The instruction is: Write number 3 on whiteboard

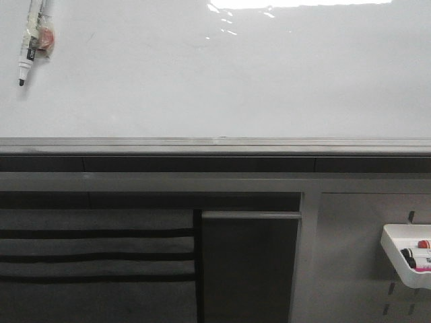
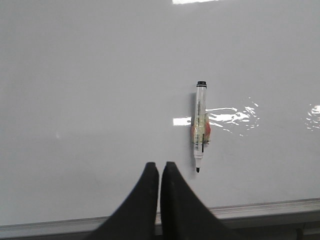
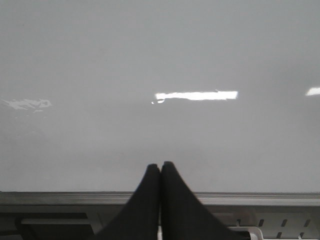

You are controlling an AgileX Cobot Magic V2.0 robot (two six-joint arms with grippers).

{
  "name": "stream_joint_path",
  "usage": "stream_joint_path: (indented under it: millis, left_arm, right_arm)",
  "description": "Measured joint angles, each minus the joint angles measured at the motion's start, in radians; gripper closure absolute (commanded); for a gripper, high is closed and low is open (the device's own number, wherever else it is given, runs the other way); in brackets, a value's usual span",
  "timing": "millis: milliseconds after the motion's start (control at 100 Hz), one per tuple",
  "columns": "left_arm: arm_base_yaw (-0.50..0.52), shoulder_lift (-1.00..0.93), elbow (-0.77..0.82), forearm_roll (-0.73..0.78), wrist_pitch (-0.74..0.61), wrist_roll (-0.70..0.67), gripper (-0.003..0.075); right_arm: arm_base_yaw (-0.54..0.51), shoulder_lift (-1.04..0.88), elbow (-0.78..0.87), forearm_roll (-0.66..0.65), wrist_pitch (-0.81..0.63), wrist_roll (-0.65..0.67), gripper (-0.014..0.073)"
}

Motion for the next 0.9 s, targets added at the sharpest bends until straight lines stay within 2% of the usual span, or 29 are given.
stream_joint_path:
  millis: [270, 360, 450, 540, 610, 670, 720, 900]
  left_arm:
    - [0.000, 0.000, 0.000, -0.004, -0.007, 0.000, 0.0736]
    - [0.000, 0.000, 0.000, -0.019, -0.009, 0.000, 0.0679]
    - [0.000, 0.000, 0.000, -0.036, -0.010, 0.002, 0.0521]
    - [0.000, 0.000, 0.000, -0.041, -0.011, 0.002, 0.0324]
    - [0.000, 0.000, 0.000, -0.044, -0.012, 0.002, 0.0247]
    - [0.000, 0.000, 0.000, -0.045, -0.013, 0.002, 0.0231]
    - [0.000, 0.000, 0.000, -0.047, -0.013, 0.002, 0.0242]
    - [0.000, 0.000, 0.003, -0.049, -0.016, 0.002, 0.0289]
  right_arm:
    - [0.000, 0.000, 0.000, 0.000, 0.000, 0.000, 0.0659]
    - [0.000, 0.000, 0.000, 0.000, 0.000, 0.000, 0.0627]
    - [0.000, 0.000, 0.000, 0.000, 0.000, 0.000, 0.0504]
    - [0.000, 0.000, 0.000, 0.000, 0.000, 0.000, 0.0305]
    - [0.000, 0.000, 0.000, 0.000, 0.000, 0.000, 0.0146]
    - [0.000, 0.000, 0.000, 0.000, 0.000, 0.000, 0.0040]
    - [0.000, 0.000, 0.000, 0.000, 0.000, 0.000, -0.0006]
    - [0.000, 0.000, 0.000, 0.000, 0.001, 0.000, -0.0020]
